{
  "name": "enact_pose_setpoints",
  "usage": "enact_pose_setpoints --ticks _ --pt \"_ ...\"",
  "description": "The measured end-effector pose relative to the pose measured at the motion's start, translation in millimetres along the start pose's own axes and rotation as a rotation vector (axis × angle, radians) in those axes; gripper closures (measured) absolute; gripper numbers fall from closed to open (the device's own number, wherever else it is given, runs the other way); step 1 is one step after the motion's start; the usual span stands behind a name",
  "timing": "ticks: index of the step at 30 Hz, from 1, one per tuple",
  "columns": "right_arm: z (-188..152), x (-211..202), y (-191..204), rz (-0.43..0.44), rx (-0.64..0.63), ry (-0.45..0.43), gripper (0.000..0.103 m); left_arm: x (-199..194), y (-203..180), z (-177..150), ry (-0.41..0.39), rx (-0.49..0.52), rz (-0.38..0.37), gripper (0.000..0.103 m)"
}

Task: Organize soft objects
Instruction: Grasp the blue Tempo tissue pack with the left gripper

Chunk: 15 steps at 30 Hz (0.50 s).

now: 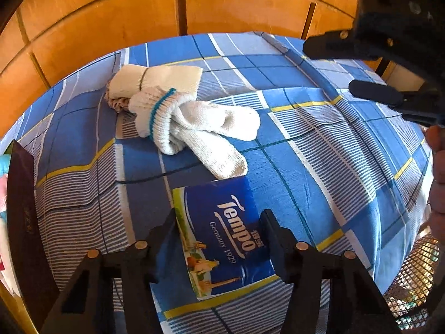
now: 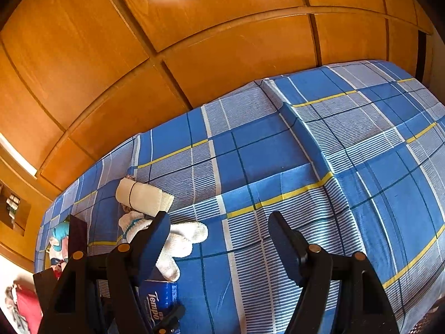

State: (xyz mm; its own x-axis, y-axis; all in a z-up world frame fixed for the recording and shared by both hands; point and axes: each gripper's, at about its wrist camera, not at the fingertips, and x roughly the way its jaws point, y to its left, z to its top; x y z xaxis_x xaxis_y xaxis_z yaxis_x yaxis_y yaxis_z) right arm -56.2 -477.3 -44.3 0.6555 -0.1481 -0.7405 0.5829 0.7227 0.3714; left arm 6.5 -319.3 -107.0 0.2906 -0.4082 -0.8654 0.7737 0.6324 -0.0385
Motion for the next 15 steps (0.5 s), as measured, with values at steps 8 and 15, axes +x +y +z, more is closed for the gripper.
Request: enact_pose_setpoints --ticks 8,15 --pt "-7 11 13 0.014 -0.077 0.044 0.029 -25 25 -25 -0.044 0.04 0.02 0.046" --pt "-23 23 36 0.034 -0.205 0.092 0.029 -13 38 -38 -0.036 0.012 -0.001 0.045"
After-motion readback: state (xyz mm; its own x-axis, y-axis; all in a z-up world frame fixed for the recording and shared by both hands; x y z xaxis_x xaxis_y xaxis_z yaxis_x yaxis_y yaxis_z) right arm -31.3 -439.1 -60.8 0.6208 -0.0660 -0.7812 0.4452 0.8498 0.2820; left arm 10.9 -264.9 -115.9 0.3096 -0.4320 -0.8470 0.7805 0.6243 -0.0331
